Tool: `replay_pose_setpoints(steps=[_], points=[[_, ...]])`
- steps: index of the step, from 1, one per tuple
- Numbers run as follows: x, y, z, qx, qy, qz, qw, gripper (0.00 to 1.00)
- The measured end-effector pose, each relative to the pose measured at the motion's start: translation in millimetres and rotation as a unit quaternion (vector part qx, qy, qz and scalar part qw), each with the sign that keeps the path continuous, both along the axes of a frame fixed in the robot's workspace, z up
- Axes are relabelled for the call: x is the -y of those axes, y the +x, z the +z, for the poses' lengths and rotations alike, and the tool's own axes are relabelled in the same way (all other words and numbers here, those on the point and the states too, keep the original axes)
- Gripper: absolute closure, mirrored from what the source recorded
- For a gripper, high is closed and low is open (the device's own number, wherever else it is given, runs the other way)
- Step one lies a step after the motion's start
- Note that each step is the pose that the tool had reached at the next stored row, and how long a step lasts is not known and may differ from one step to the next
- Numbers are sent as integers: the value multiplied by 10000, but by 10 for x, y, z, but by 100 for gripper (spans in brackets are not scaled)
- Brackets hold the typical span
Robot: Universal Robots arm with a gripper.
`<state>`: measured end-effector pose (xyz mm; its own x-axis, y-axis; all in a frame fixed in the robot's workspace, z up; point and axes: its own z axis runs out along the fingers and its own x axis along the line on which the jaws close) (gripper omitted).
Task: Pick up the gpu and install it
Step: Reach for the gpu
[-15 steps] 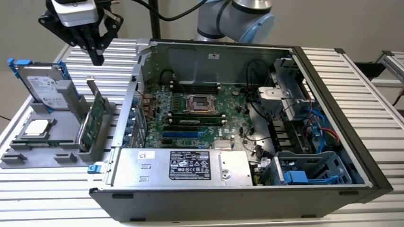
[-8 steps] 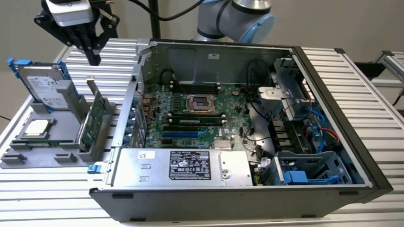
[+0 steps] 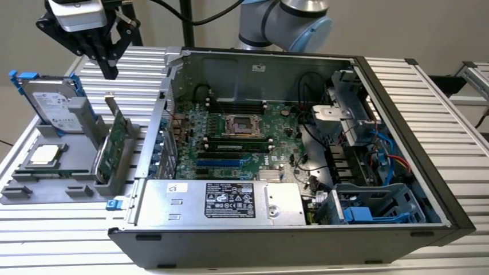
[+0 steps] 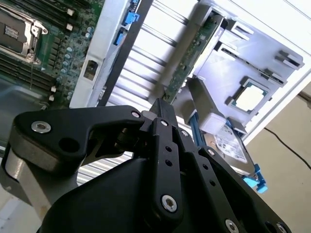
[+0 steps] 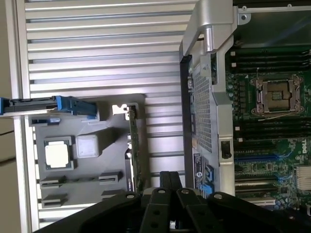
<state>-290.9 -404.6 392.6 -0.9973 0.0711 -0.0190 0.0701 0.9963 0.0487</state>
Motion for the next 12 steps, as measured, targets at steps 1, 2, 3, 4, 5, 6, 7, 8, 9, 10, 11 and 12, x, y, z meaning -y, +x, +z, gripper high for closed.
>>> replay_pose_setpoints(steps=[1, 2, 3, 4, 5, 6, 7, 8, 9, 10, 11, 12], points=[[0, -9, 0, 0, 0, 0, 10000, 100], [0, -17, -1, 0, 0, 0, 10000, 100], [1, -26, 0, 0, 0, 0, 10000, 100], [1, -35, 0, 0, 0, 0, 10000, 100], [1, -43, 0, 0, 0, 0, 10000, 100], [1, -52, 0, 0, 0, 0, 10000, 100], [1, -60, 0, 0, 0, 0, 10000, 100], [2, -69, 0, 0, 0, 0, 10000, 100], [2, -77, 0, 0, 0, 0, 10000, 100], [2, -86, 0, 0, 0, 0, 10000, 100], [2, -95, 0, 0, 0, 0, 10000, 100], [2, -103, 0, 0, 0, 0, 10000, 100]])
